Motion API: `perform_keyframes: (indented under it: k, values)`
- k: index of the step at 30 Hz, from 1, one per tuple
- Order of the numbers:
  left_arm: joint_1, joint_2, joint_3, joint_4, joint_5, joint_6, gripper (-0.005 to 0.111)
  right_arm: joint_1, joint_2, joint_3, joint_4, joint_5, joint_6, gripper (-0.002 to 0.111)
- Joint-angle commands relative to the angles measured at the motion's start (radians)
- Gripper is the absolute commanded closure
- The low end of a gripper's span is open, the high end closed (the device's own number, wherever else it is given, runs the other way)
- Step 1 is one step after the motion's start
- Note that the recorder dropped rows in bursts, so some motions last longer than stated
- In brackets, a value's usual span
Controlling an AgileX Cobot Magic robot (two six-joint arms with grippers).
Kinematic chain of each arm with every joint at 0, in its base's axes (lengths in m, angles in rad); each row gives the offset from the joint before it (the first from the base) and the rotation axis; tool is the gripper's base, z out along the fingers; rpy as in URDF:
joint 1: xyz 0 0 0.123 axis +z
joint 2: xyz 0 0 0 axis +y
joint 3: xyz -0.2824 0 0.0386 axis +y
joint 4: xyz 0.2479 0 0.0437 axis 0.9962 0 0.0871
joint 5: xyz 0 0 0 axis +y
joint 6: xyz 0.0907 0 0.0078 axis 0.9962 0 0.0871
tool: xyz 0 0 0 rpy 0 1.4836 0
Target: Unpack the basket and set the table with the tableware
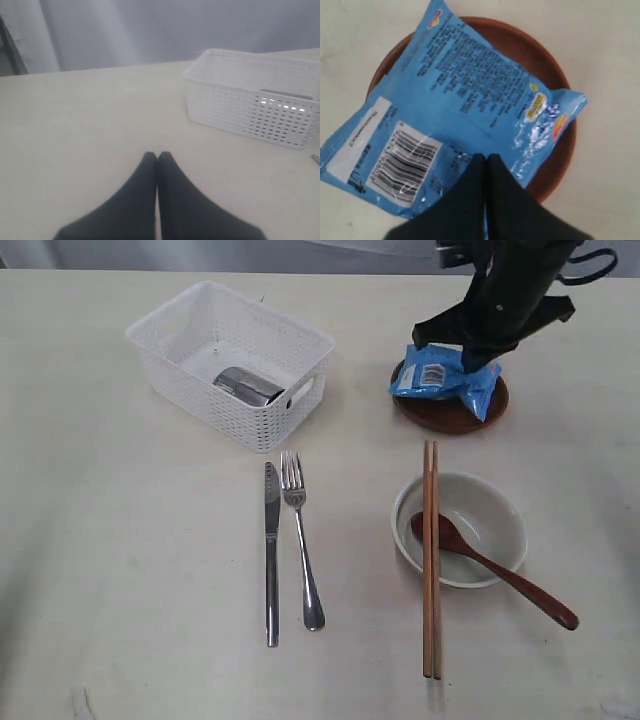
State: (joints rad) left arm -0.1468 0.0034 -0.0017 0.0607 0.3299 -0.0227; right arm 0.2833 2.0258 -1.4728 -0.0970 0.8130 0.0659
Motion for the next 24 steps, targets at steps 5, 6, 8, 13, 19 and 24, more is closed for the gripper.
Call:
perform_keyframes:
  k: [5, 6, 8, 13, 19, 24]
  values:
    - [-0.006, -0.003, 0.002, -0.005, -0.01, 0.0, 0.107, -0.002, 0.073, -0.003, 0.046, 0.048, -0.036, 0.109]
    - [-0.006, -0.003, 0.002, -0.005, -0.01, 0.0, 0.107, -0.002, 0.073, -0.003, 0.046, 0.052, -0.036, 0.109]
    - [-0.006, -0.003, 0.002, -0.005, -0.01, 0.0, 0.107, -0.002, 0.058, -0.003, 0.046, 0.059, -0.05, 0.109]
    - [-0.006, -0.003, 0.002, -0.005, -0.01, 0.0, 0.107, -0.002, -0.044, -0.003, 0.049, 0.037, -0.074, 0.109]
    - [-0.006, -0.003, 0.002, -0.005, -0.01, 0.0, 0.107, 0.002, -0.151, -0.005, 0.634, 0.067, -0.497, 0.068]
    - [-0.006, -0.003, 0.002, -0.005, -0.01, 0.0, 0.107, 0.159, -0.155, -0.097, 0.659, 0.111, -0.53, 0.051]
